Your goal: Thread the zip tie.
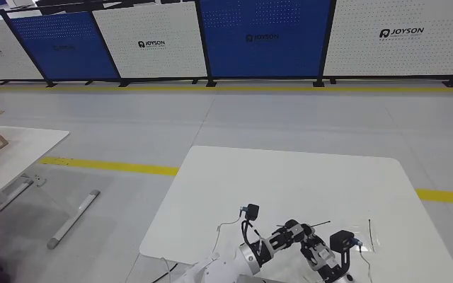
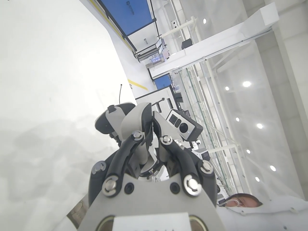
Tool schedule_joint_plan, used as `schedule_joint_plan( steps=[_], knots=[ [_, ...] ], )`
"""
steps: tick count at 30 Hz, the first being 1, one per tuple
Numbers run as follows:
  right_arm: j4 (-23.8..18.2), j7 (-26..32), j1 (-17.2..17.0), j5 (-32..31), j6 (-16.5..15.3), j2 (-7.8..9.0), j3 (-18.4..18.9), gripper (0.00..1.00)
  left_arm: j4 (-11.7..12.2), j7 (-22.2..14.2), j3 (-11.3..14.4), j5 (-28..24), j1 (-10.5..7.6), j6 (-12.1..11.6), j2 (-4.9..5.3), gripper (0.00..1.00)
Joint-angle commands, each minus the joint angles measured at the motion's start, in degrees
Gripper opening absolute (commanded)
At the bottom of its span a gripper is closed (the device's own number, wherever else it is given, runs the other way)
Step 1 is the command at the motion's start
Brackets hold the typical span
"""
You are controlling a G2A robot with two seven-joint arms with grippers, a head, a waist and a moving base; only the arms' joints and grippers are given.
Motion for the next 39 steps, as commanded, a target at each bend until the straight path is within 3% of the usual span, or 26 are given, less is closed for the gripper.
schedule_joint_plan(
  steps=[1,18,19,21,28,39],
  knots=[
    [-0.05,0.1,0.02,-0.12,0.0,0.03,-0.1,0.0,-0.07,-0.1,-0.04,0.06,0.1,-0.27,0.03,0.0],
    [-0.55,-1.35,-0.17,1.94,0.0,0.91,-0.41,0.0,-0.31,0.27,-0.07,0.64,0.14,-0.33,0.03,0.0],
    [-0.29,-1.39,-0.13,2.1,0.0,0.93,-0.25,0.17,-0.38,0.46,-0.11,0.59,0.2,-0.29,0.02,0.0],
    [0.21,-1.54,-0.09,2.31,0.0,0.96,0.09,0.27,-0.46,0.75,-0.23,0.56,0.28,-0.11,0.02,0.0],
    [-0.26,-2.16,-0.77,3.12,0.0,1.25,0.98,0.33,-0.24,1.01,-0.26,0.48,0.16,0.76,-0.04,0.0],
    [-1.13,-2.46,-0.77,3.25,0.0,1.86,0.45,0.26,0.06,1.5,0.07,0.76,-0.12,1.39,-0.22,0.0]
  ],
)
